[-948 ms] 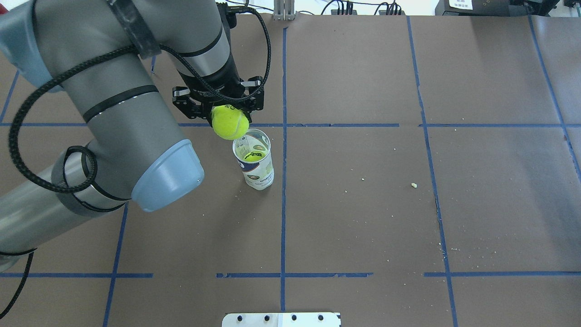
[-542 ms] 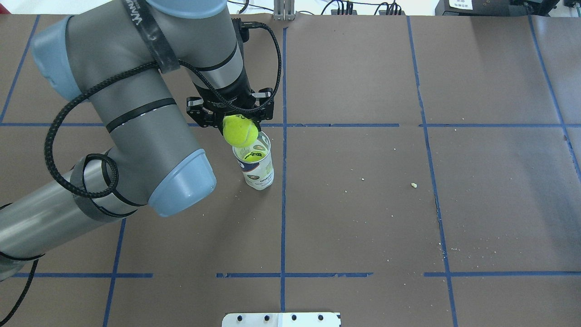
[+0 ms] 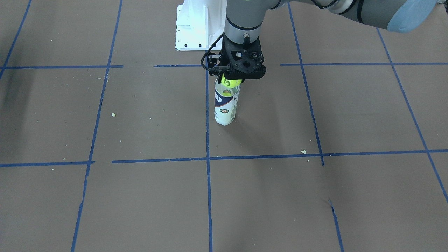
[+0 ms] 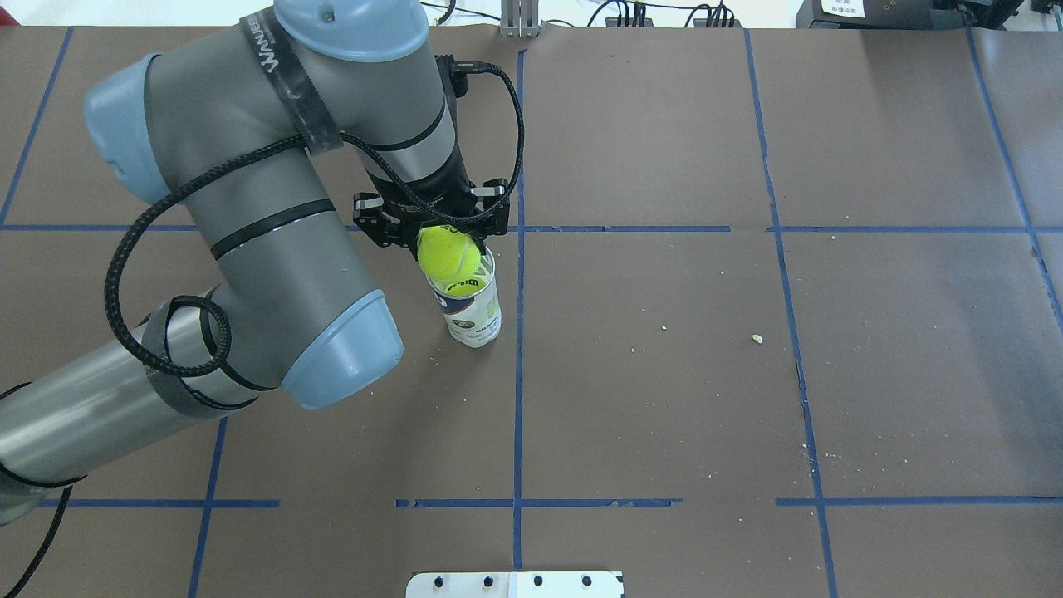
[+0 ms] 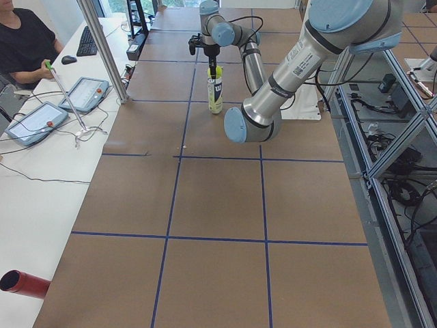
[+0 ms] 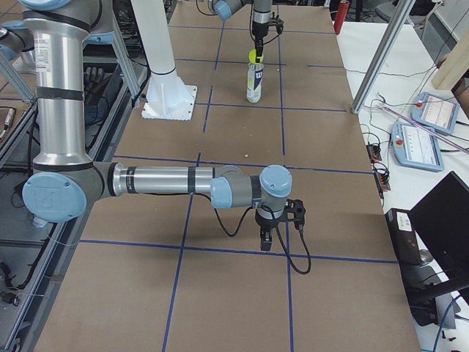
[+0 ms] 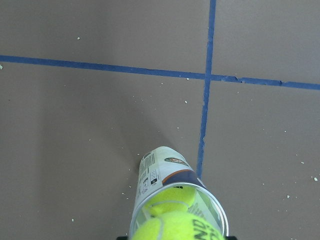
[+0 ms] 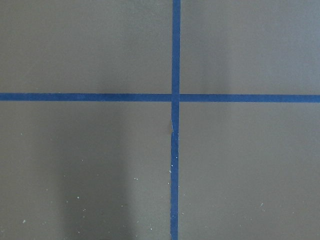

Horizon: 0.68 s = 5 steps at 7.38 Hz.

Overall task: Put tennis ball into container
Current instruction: 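Lower the ball into the cup and open the left gripper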

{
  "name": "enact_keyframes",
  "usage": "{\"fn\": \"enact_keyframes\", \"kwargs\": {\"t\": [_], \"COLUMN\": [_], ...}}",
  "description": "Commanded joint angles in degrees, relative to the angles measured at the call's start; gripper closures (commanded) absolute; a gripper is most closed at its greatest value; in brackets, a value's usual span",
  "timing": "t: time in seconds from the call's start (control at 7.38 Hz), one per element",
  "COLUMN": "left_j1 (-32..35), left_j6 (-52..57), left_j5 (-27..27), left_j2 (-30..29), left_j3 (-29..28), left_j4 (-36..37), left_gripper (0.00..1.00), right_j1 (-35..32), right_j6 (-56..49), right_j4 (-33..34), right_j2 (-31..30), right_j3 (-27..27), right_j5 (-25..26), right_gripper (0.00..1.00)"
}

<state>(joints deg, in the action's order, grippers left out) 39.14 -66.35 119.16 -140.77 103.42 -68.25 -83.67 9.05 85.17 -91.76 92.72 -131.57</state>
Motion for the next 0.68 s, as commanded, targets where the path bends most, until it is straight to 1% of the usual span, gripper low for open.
{"fn": "enact_keyframes", "kwargs": {"t": [0.0, 0.27, 0.41, 0.54], "left_j1": [0.0, 0.1, 0.1, 0.1], "left_j6": [0.0, 0.0, 0.5, 0.6], "left_j5": [0.0, -0.1, -0.2, -0.2], "left_j2": [-0.1, 0.1, 1.4, 3.2], "left_j3": [0.5, 1.8, 3.4, 6.7], "left_j4": [-0.2, -0.1, -0.2, -0.2], "left_gripper": [0.00, 0.00, 0.00, 0.00], "right_j1": [0.0, 0.0, 0.0, 0.0], "right_j6": [0.0, 0.0, 0.0, 0.0], "right_j4": [0.0, 0.0, 0.0, 0.0], "right_j2": [0.0, 0.0, 0.0, 0.0], "right_j3": [0.0, 0.0, 0.0, 0.0], "right_j5": [0.0, 0.0, 0.0, 0.0], "right_gripper": [0.00, 0.00, 0.00, 0.00]}}
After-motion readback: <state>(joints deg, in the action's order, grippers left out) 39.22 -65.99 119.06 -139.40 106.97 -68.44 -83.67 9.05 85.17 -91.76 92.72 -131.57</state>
